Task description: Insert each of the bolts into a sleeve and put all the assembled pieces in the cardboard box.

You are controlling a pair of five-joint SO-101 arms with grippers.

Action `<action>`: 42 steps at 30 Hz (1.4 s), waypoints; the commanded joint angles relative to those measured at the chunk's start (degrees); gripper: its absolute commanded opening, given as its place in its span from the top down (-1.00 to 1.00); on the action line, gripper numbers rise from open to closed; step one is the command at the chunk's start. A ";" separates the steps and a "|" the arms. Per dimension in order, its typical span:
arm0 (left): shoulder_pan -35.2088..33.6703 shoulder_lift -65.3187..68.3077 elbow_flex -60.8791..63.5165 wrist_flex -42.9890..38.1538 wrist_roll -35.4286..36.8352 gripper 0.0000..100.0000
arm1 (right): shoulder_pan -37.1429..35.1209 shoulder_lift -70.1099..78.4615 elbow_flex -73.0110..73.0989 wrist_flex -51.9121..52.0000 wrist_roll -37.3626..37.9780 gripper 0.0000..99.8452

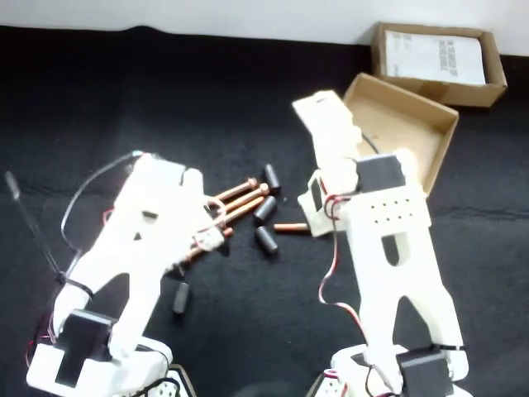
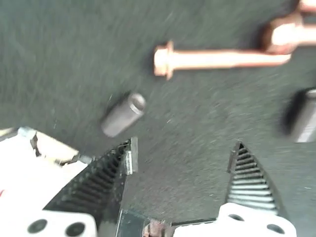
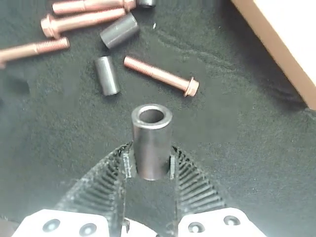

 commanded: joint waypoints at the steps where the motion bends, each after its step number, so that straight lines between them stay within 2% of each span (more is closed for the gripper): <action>1: 0.66 -0.31 1.54 -0.88 0.97 0.53 | 0.40 -2.86 0.04 -0.92 -2.46 0.98; 5: -1.19 -0.31 1.63 -2.73 0.97 0.86 | 0.40 -2.86 0.04 -1.80 -3.52 0.98; 8: -4.09 -0.22 1.89 -6.33 0.97 0.99 | 0.40 -2.86 0.04 -1.80 -3.52 0.98; 12: -6.37 -0.22 4.35 -13.19 0.97 0.98 | 0.40 -2.86 0.04 -1.71 -3.52 0.98; 25: -6.20 -0.22 14.81 -29.98 1.05 0.98 | 0.40 -2.86 0.04 -1.80 -3.52 0.98; 32: -6.29 -0.22 20.26 -43.78 0.97 0.98 | 0.40 -2.86 0.04 -1.80 -3.52 0.98; 42: -6.55 -0.22 21.05 -61.80 0.97 0.98 | 0.40 -2.77 0.57 -3.47 -3.52 0.98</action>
